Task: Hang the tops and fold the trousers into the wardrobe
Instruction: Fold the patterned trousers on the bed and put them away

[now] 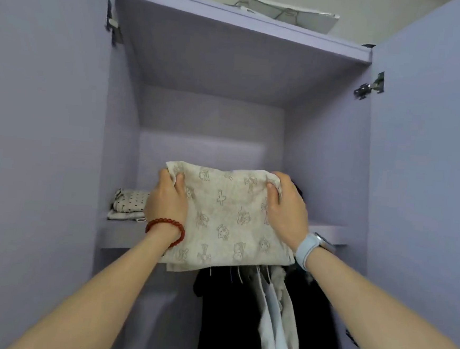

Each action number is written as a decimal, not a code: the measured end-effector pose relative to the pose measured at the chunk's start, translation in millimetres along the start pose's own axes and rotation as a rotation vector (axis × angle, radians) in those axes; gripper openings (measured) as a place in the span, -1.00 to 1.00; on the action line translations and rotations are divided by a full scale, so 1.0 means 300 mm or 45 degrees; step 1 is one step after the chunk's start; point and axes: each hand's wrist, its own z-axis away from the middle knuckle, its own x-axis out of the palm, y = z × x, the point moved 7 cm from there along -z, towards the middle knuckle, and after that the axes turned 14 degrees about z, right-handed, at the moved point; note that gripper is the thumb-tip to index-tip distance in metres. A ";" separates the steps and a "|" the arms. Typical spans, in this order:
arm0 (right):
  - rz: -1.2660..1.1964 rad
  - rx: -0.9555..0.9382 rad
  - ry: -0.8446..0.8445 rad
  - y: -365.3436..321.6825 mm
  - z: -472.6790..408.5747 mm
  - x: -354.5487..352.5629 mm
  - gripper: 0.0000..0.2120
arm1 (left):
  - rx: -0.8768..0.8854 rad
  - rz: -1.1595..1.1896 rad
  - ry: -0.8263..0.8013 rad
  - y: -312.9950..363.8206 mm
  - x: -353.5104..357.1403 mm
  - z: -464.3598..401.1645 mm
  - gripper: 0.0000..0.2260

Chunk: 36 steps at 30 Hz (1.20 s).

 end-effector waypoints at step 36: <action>0.158 -0.459 -1.147 -0.144 -0.335 1.239 -0.49 | -0.410 -1.046 -0.802 -0.811 0.252 -0.487 -0.53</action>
